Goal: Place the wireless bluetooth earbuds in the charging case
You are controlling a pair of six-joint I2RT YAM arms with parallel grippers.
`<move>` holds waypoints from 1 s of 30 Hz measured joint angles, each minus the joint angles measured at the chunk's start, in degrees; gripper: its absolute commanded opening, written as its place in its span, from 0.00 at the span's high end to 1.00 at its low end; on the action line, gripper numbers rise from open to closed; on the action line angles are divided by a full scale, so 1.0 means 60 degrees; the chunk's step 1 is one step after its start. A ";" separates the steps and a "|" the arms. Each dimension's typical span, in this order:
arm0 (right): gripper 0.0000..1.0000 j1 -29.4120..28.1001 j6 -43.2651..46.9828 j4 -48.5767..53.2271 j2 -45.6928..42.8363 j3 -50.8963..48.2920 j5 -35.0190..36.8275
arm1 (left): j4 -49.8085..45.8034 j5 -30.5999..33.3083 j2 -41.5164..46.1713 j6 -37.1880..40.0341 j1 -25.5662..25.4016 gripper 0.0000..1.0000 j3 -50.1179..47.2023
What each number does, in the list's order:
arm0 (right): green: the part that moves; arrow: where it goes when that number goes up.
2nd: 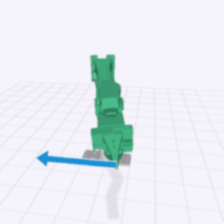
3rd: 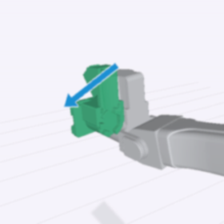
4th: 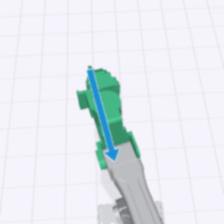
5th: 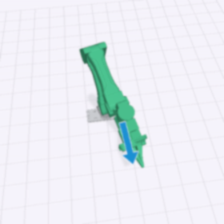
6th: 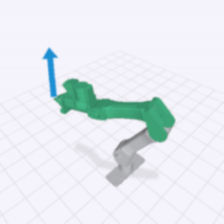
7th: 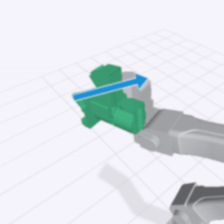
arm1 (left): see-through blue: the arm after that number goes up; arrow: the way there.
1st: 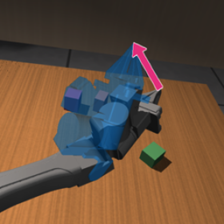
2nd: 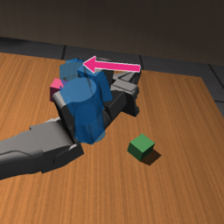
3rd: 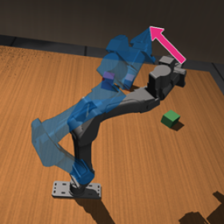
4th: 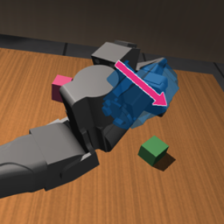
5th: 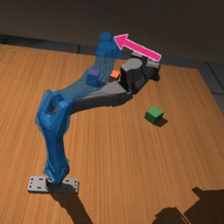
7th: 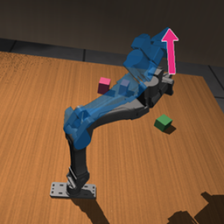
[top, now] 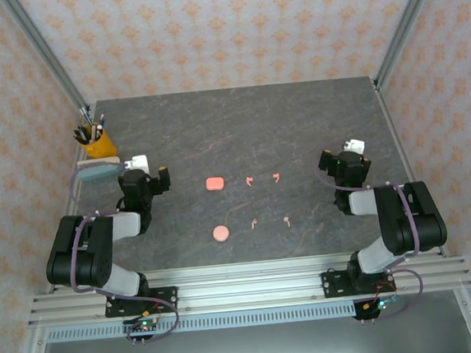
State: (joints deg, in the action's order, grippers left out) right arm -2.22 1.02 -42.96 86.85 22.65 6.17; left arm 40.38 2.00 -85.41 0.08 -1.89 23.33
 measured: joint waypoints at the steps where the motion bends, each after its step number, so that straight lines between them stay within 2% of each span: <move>1: 0.00 0.0000 0.0000 0.0000 0.0004 0.0011 0.0000 | -0.0004 0.0000 0.0000 0.0000 0.0000 0.00 0.0007; 8: 0.01 -0.0066 -0.0004 0.0222 -0.0127 0.0113 0.0240 | -0.0124 0.0058 0.0011 0.0000 0.0000 0.00 0.0102; 13: 0.00 -0.0426 -0.0463 0.2911 -0.1949 0.1370 0.1042 | -0.2466 0.0860 0.0484 -0.0175 -0.0131 0.00 0.1625; 17: 0.01 -0.0346 -0.2302 0.5916 -0.2903 0.4003 0.1504 | -0.4579 0.1464 0.1475 -0.1075 -0.0189 0.00 0.3206; 19: 0.00 -0.0240 -0.2685 0.7111 -0.2925 0.5304 0.0845 | -0.5508 0.1570 0.1996 -0.1712 -0.0222 0.00 0.3690; 22: 0.07 -0.0470 -0.2830 0.8553 -0.2761 0.6528 -0.0648 | -0.6812 0.1570 0.2736 -0.2830 -0.0321 0.00 0.3942; 26: 0.09 -0.1876 -0.2892 1.0663 -0.2116 0.7260 -0.2320 | -0.8739 0.1421 0.3319 -0.4426 -0.0441 0.00 0.3942; 30: 0.13 -0.3657 -0.2885 1.2305 -0.1213 0.7453 -0.3257 | -1.0174 0.0896 0.3424 -0.5588 -0.0448 0.00 0.3945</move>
State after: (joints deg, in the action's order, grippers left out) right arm -24.16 -16.29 30.87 79.57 67.37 -13.37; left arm -20.67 7.38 -64.86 -33.45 -4.58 47.00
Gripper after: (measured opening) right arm 0.885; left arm 0.998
